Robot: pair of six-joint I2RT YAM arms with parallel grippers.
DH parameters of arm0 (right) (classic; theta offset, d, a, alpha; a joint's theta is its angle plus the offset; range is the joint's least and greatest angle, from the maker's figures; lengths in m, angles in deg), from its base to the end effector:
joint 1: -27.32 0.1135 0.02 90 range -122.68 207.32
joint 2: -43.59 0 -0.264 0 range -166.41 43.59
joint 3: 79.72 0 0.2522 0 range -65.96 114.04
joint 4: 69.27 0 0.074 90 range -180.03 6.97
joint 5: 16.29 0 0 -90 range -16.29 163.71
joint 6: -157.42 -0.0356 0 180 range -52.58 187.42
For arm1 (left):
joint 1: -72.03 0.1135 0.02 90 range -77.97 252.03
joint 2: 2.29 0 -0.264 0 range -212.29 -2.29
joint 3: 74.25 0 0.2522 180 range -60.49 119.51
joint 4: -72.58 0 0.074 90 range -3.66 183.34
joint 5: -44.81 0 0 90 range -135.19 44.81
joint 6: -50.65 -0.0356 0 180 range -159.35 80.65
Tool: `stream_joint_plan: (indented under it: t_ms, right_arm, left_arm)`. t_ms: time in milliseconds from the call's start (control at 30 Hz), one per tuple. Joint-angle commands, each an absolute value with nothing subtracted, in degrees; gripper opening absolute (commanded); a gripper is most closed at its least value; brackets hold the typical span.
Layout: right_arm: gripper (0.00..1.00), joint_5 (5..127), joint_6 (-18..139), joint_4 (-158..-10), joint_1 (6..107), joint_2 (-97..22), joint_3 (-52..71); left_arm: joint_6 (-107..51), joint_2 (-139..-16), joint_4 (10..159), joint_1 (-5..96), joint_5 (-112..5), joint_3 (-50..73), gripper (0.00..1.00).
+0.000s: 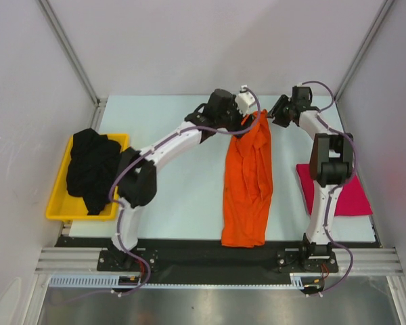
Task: Fold and stack the t-shirts
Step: Fold the tshirt
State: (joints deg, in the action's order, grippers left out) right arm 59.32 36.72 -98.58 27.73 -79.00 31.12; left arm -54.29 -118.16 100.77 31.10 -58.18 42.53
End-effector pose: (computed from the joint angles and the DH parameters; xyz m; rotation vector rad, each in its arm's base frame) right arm 0.4908 0.0124 0.2133 0.4779 2.2762 0.5658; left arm 0.3604 -0.3231 0.3052 1.0956 1.7598 -0.5128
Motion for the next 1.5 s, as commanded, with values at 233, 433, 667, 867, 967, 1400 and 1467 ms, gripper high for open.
stream_joint_plan:
  t_ms: [233, 433, 667, 867, 967, 1400, 1467]
  right_arm:
    - [0.53, 62.4, 28.6, -95.7, 27.8, -96.5, 51.0]
    - [0.51, 63.3, 27.3, -97.7, 28.0, -101.9, 54.8]
    - [0.37, 62.5, 25.4, -95.3, 28.6, -103.0, 53.8]
    - [0.17, 59.9, 23.2, -91.5, 28.6, -103.7, 53.7]
    - [0.11, 58.7, 21.3, -89.0, 29.3, -104.3, 53.8]
    - [0.03, 59.4, 9.4, -79.1, 34.7, -112.8, 65.3]
    - [0.14, 59.8, 9.0, -79.3, 35.4, -115.0, 69.2]
  left_arm:
    - [-31.0, -146.2, 107.1, 38.9, -59.6, 76.4, 0.87]
    - [-23.7, -151.8, 107.9, 39.0, -62.0, 77.0, 0.83]
    - [-17.9, -155.2, 107.4, 39.1, -64.2, 77.9, 0.65]
    - [-14.6, -155.7, 107.0, 40.4, -64.4, 77.1, 0.09]
    - [-13.9, -155.0, 107.9, 41.4, -62.7, 76.4, 0.0]
    - [-21.5, -151.7, 107.7, 48.7, -56.8, 78.9, 0.0]
    - [-21.9, -152.1, 107.0, 49.0, -59.4, 78.4, 0.0]
